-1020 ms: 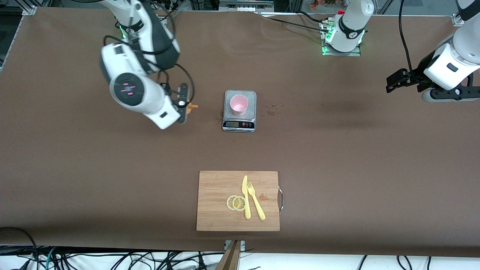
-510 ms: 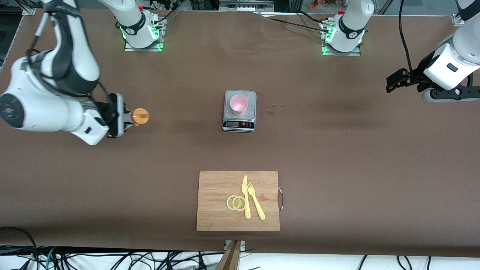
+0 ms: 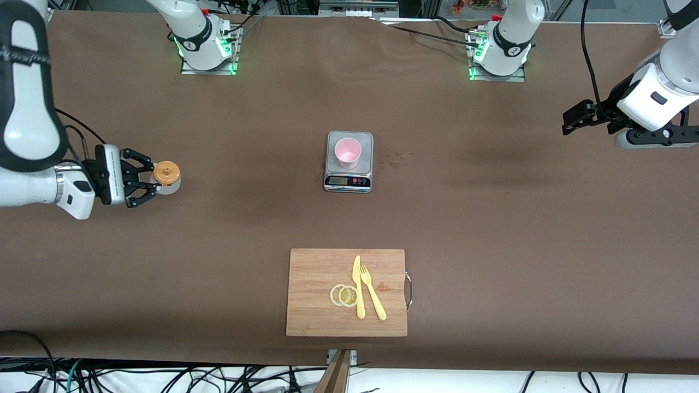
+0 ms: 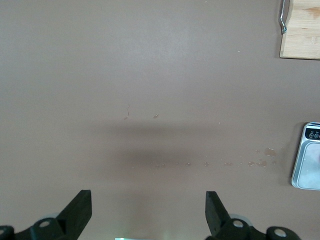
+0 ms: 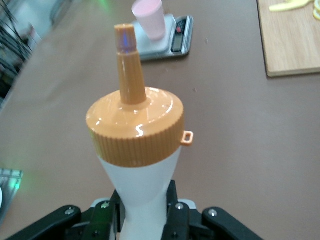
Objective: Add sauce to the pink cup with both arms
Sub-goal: 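Carry the bottle back with the right gripper and lower it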
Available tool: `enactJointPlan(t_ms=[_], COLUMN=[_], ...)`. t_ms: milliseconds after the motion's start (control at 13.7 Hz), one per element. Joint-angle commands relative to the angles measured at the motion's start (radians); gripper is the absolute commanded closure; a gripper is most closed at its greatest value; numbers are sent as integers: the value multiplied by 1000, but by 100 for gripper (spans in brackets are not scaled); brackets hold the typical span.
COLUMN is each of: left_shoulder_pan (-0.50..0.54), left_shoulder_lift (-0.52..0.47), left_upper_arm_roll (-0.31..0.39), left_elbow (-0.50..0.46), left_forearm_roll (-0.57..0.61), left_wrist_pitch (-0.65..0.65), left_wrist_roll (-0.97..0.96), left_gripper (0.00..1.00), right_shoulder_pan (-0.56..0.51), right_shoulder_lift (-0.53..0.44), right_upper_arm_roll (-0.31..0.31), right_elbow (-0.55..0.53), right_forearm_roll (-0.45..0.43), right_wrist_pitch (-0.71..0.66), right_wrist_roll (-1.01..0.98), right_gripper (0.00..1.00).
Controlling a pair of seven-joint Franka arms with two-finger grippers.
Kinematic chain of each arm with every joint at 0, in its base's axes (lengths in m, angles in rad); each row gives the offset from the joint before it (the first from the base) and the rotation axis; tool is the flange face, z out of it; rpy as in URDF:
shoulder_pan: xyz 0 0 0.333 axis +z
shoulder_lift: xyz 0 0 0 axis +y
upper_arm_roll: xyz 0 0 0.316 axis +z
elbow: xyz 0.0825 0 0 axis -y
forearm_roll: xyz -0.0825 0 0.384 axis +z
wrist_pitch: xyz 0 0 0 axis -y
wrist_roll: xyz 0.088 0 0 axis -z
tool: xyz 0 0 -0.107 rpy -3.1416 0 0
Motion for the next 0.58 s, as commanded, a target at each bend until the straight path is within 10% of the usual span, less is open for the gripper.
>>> enactJointPlan(t_ms=[0,510], left_shoulder_pan=[10,10], left_shoulder_lift=[-1,1], left_upper_arm_roll=[-6,-6], left_elbow=[12,12], left_forearm_roll=[-19,-19], left_wrist_pitch=[-13,-13], left_wrist_roll=[19,17], left_gripper=[0,0], right_shoulder_pan=[-61,-115], right_shoulder_lift=[74,234], right_upper_arm_roll=[17,17], right_elbow=[18,18], right_forearm_roll=[67,206], right_wrist_pitch=[-36,-29], right_wrist_roll=[-136,-331], right_gripper=[80,79])
